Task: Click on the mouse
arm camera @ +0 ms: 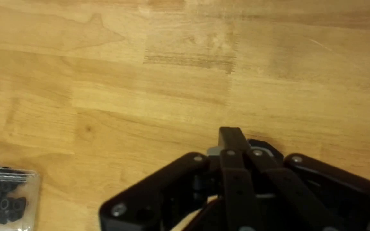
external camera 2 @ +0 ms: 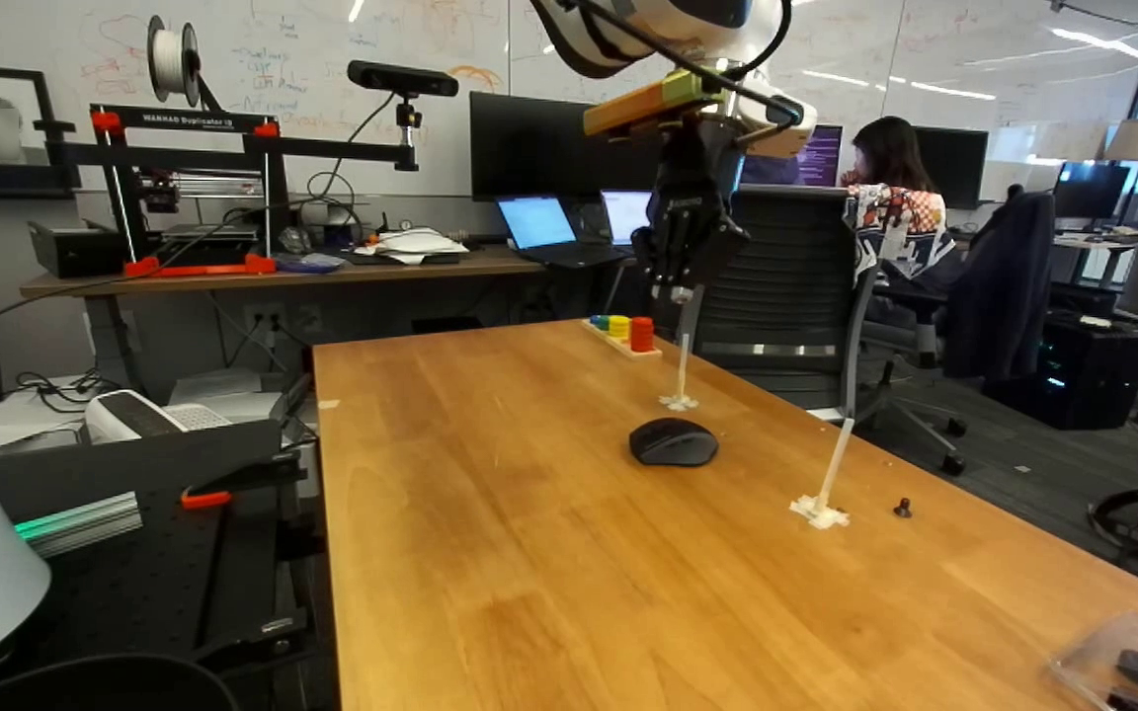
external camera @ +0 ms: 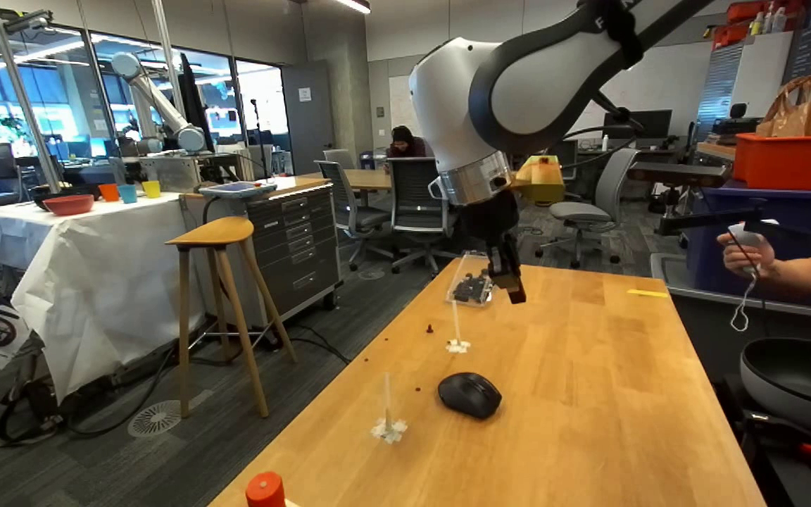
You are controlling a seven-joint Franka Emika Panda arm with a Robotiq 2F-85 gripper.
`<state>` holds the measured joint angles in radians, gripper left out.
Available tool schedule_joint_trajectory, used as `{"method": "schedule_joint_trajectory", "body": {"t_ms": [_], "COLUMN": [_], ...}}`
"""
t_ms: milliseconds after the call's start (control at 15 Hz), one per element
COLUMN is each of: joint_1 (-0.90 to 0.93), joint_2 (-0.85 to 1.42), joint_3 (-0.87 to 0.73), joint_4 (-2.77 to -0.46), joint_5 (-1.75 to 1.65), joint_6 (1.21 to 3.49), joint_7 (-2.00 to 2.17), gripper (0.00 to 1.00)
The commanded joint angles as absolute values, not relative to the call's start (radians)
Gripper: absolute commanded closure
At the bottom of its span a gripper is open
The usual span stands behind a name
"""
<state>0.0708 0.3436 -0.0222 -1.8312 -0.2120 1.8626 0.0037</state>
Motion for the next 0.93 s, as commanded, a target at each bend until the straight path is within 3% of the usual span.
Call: {"method": "schedule_joint_trajectory", "body": {"t_ms": [0,867], "joint_1": [0.025,-0.026], "joint_2": [0.275,0.075], "joint_3": [-0.017,-0.040], "joint_4": [-1.861,-1.880], "joint_5": [-0.176,-0.219], "joint_6": [1.801,1.764], "joint_7": [-0.055,-0.047], "gripper": [1.00,1.00]}}
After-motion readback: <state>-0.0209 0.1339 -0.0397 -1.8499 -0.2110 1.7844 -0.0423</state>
